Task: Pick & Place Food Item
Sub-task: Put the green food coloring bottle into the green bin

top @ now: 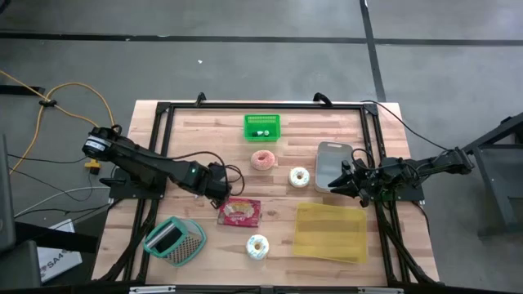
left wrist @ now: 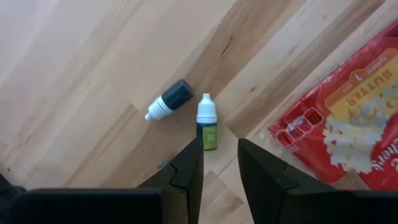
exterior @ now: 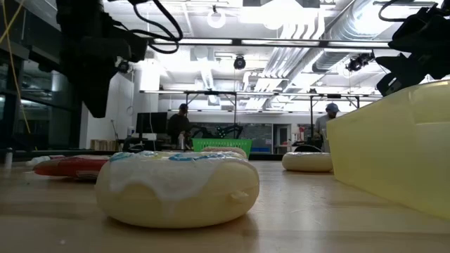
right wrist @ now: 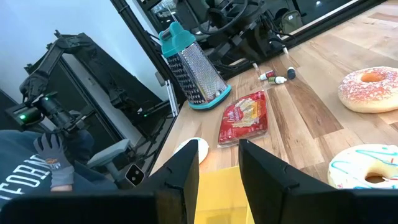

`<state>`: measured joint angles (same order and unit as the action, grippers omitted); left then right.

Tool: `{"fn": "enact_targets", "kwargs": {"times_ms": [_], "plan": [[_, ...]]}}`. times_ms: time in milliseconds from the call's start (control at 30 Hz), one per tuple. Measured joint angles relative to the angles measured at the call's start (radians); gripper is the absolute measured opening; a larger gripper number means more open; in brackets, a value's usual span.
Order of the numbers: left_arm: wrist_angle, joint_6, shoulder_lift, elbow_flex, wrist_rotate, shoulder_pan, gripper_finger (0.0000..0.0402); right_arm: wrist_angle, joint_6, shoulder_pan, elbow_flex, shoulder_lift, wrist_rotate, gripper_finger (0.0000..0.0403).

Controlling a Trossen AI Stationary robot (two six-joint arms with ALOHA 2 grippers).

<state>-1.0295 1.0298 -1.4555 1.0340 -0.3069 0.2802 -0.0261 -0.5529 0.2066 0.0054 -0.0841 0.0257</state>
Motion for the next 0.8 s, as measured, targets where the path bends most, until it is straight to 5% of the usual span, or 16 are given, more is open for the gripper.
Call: {"fn": "enact_targets", "kwargs": {"times_ms": [400, 800], "plan": [[-0.001, 0.033, 0.000, -0.044, 0.069, -0.038, 0.0093, 0.000, 0.000, 0.000, 0.000, 0.000, 0.000, 0.0100], [0.205, -0.033, 0.000, -0.177, 0.122, -0.089, 0.0093, 0.000, 0.000, 0.000, 0.000, 0.000, 0.000, 0.0100]]}}
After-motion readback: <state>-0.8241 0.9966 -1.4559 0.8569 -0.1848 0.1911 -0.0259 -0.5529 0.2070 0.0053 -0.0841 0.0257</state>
